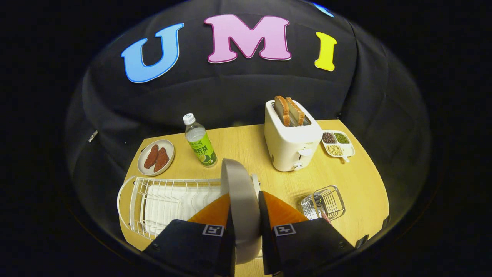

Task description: Take the plate from the dish rack, then take the spoon from the basket and place it into the plate.

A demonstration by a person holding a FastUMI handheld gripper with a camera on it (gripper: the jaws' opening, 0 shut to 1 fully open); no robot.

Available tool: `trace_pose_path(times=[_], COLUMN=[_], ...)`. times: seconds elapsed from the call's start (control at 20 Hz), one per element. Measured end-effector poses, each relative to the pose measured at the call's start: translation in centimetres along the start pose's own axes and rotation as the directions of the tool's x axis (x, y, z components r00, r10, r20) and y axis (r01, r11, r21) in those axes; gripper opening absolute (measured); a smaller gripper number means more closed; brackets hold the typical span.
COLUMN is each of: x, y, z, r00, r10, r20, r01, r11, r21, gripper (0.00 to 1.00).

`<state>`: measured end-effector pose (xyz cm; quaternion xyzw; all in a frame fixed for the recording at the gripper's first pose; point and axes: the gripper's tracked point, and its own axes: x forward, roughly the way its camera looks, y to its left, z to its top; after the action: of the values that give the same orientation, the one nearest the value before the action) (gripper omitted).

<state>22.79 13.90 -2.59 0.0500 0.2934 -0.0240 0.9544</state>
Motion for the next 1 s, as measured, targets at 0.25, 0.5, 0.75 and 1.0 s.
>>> trace_pose_path(times=[0.25, 0.5, 0.75, 1.0], x=[-0.2, -3.0, -6.9, -11.3], y=[-1.1, -2.6, -5.0, -6.9], z=[-0.4, -1.0, -1.9, -4.0], r00=[0.999, 0.992, 0.978, 0.959], r10=[0.031, 0.128, 0.208, 0.284], r20=[-0.018, -0.017, -0.005, -0.011], r01=[-0.031, -0.126, -0.205, -0.281], r11=[0.999, 0.987, 0.97, 0.951], r21=[0.044, 0.099, 0.13, 0.127], gripper=[0.25, 0.25, 0.25, 0.25])
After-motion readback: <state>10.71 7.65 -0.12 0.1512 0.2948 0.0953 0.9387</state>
